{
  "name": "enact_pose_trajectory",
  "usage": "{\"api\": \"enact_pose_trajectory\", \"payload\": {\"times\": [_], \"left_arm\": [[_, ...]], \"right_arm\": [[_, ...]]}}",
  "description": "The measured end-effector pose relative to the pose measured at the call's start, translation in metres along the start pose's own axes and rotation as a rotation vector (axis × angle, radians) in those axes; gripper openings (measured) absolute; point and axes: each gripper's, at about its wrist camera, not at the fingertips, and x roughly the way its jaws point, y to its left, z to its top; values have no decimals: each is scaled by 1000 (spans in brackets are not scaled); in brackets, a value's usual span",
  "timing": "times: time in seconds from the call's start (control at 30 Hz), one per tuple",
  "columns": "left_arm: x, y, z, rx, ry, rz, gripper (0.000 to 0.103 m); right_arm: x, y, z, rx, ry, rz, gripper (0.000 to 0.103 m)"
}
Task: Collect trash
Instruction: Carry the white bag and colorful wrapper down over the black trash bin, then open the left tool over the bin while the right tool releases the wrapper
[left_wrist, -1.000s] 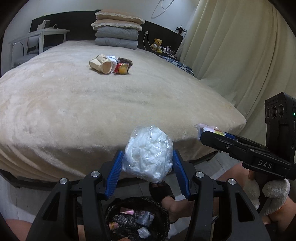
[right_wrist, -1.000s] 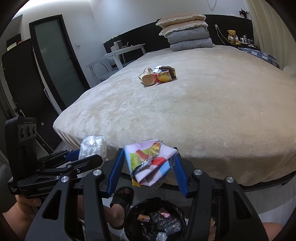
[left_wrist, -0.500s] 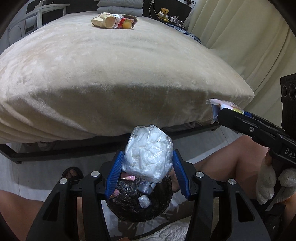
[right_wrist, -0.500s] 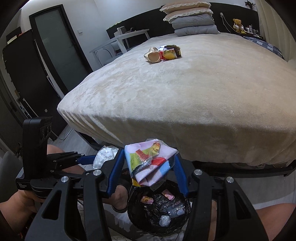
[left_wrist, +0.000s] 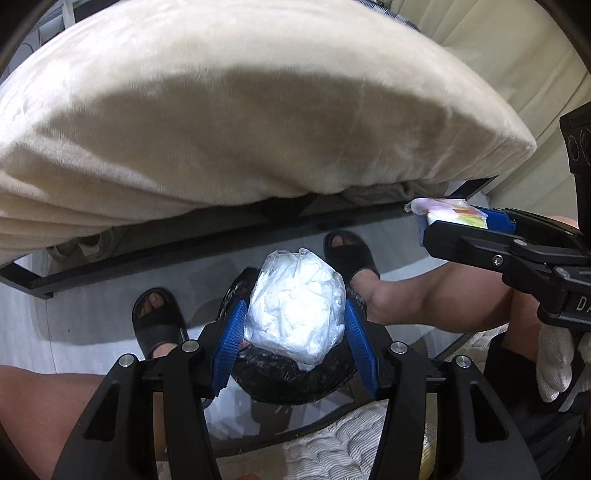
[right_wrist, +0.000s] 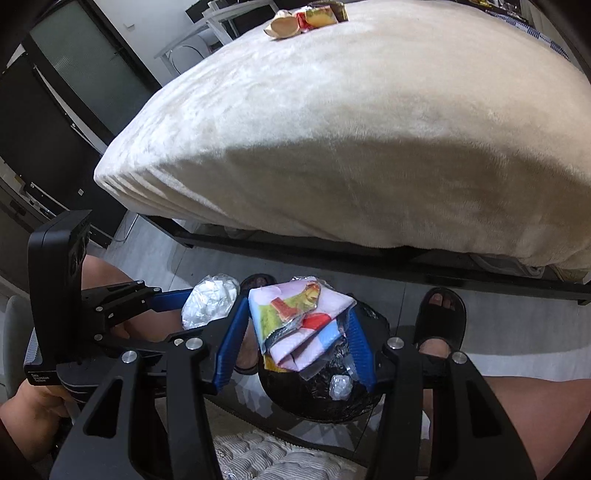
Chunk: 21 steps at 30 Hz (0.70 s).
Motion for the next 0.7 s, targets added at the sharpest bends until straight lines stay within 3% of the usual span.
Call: {"api": "enact_pose_trajectory", "payload": {"times": [0.37,0.7], "left_arm": [[39,13,-5,-50,198,-20,52],[54,14,-11,-61,262,-25,52]], "right_arm": [[53,-23,-1,107,229,-24,53],[79,-31,-6,156,327,-38,53]]}}
